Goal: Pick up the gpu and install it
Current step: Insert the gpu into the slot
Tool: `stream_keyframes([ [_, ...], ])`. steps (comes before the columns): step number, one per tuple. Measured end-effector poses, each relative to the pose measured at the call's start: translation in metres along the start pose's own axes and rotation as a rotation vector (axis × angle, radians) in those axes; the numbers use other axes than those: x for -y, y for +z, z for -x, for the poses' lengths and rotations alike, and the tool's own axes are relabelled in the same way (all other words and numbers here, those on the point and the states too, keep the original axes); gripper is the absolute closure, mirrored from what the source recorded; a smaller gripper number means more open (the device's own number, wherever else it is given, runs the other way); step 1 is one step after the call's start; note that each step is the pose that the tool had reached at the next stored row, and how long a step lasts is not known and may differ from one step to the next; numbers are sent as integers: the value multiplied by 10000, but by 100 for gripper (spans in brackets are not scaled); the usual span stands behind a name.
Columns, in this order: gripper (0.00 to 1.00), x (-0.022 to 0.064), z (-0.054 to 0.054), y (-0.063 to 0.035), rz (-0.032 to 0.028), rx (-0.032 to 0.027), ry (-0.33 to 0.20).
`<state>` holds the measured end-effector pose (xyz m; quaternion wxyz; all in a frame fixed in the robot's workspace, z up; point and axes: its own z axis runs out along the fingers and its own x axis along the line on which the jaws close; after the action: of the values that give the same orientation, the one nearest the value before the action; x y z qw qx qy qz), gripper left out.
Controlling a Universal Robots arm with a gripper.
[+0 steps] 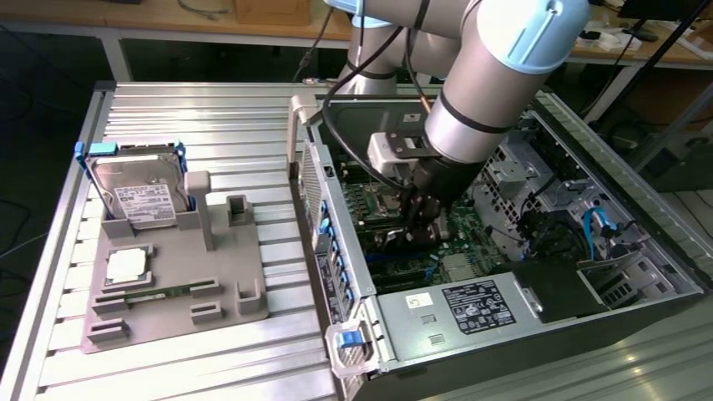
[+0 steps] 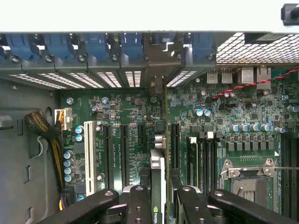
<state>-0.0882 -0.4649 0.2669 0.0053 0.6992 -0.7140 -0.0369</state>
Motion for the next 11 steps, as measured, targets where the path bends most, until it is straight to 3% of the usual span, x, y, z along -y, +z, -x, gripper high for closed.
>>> stream_keyframes([
  [11,73,-1,0,10,2,-20,1],
])
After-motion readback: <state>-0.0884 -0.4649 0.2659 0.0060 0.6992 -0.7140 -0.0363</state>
